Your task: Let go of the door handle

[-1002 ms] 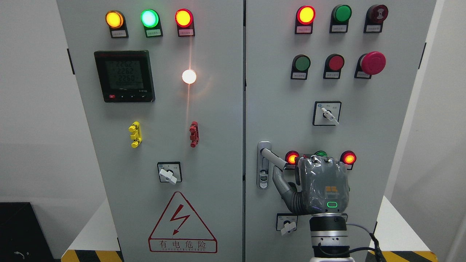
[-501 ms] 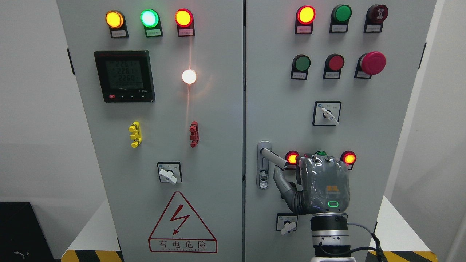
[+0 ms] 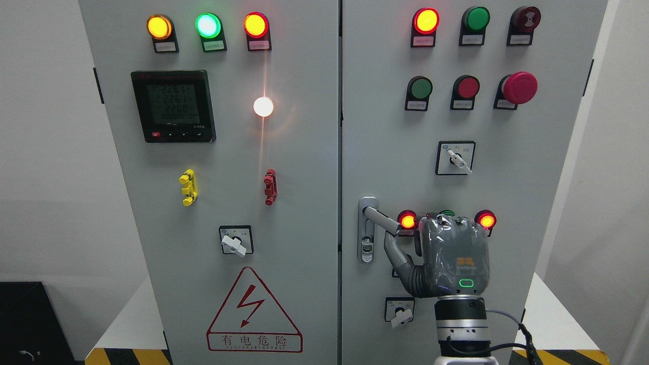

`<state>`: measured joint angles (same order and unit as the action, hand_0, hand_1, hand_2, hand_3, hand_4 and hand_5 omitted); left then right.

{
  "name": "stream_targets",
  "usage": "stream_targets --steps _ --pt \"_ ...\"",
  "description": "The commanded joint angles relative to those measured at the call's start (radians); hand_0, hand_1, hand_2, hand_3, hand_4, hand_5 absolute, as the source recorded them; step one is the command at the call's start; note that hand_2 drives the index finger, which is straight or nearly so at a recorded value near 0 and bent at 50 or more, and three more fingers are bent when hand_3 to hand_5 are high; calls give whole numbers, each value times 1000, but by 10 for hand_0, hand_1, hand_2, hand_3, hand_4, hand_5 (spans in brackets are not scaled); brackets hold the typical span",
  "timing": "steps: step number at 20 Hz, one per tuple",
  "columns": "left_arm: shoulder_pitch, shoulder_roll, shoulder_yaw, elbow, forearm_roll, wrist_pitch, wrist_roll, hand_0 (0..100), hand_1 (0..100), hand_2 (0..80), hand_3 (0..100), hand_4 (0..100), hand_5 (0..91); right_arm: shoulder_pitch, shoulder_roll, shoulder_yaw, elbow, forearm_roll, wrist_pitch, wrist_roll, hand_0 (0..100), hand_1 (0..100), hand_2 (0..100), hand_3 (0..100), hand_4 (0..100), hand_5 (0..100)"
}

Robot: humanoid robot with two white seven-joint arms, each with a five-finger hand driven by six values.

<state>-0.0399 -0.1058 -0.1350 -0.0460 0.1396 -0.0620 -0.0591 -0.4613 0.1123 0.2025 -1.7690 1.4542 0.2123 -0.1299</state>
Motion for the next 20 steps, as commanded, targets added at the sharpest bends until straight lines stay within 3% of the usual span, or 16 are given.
stream_targets --steps 1,20 --pt "0 0 0 0 0 -1 -1 120 556 0 0 0 0 0 1 -3 -1 0 -1 1 520 332 1000 1000 1000 1000" --pt "0 0 0 0 0 1 -1 120 556 0 0 0 0 -5 1 -5 -3 -2 -2 1 538 299 997 1000 1000 1000"
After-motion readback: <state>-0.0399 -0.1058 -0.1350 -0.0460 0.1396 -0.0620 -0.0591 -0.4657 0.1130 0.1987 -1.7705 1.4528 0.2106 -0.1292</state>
